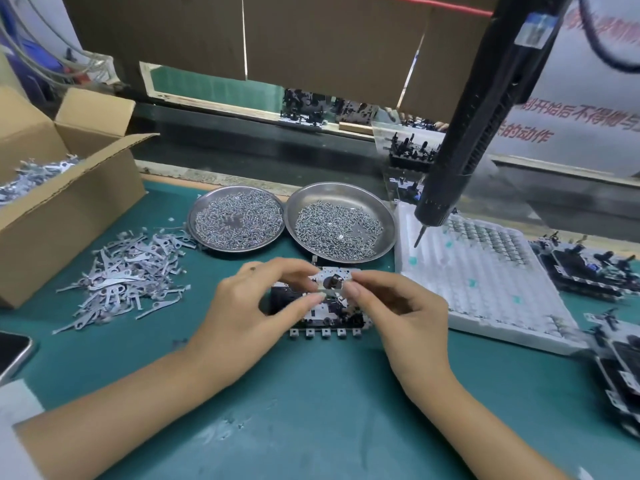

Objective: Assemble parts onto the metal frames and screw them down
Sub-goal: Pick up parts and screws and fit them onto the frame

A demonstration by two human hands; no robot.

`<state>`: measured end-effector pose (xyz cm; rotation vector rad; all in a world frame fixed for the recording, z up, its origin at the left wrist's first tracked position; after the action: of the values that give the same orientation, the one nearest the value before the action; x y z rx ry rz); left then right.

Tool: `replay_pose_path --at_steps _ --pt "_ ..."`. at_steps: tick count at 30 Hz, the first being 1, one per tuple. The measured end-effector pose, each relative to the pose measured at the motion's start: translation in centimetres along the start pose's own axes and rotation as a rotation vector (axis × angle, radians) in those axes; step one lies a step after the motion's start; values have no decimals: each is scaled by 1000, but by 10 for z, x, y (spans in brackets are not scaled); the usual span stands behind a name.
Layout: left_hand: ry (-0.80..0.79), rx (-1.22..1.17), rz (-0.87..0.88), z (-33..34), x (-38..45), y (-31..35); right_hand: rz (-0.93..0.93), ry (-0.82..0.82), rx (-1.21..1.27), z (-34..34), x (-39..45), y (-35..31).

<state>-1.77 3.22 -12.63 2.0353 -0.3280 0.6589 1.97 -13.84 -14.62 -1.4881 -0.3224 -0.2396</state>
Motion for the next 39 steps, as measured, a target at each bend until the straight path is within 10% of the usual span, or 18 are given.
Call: replay_pose_path --at_steps 39 --pt "-186 -6 -241 14 2 -27 -516 -242 -779 32 -19 -5"
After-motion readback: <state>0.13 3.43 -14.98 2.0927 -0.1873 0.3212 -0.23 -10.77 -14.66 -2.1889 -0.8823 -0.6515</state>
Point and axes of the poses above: each hand's wrist, its own x-axis towards the middle knuckle, its own z-axis out of the palm, y = z × x, the point moved 9 cm from there along x, towards the middle knuckle, and after that the axes turned 2 degrees about y, right-handed, at the moved point
